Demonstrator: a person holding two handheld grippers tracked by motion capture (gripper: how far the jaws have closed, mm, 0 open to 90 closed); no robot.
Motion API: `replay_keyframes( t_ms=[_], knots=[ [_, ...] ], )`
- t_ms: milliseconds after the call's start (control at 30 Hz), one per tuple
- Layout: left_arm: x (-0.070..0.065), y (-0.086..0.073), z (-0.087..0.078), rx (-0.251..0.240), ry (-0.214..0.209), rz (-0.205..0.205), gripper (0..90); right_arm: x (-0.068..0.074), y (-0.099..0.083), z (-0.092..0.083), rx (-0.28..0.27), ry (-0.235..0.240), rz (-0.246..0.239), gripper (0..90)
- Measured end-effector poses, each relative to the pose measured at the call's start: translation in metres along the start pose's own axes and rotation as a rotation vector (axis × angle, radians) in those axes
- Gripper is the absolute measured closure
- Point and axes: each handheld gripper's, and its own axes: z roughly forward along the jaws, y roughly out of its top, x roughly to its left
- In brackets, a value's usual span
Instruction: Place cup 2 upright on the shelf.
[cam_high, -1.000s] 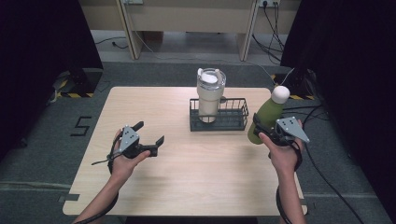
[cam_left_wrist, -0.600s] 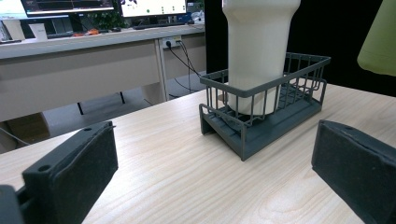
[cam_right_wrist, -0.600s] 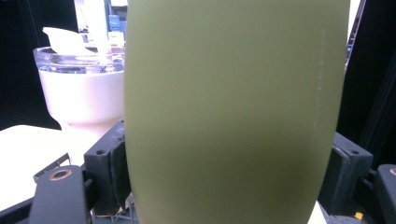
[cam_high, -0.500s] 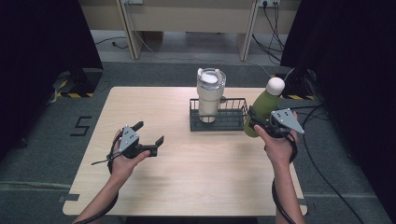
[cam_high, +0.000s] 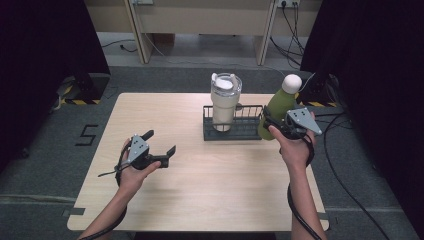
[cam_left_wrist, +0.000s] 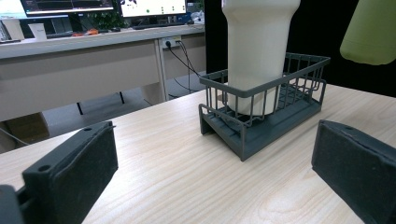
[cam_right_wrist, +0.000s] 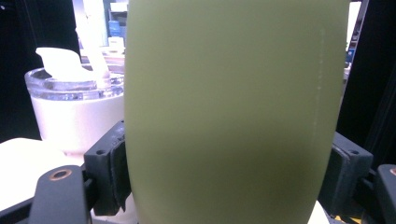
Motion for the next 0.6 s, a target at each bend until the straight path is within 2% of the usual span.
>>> replay_keyframes(
  t_ms=[600],
  knots=[
    [0.001, 0.0, 0.0, -0.001, 0.002, -0.003, 0.0, 0.004, 0.008, 0.017, -0.017, -0.005, 0.012, 21.2]
  ],
)
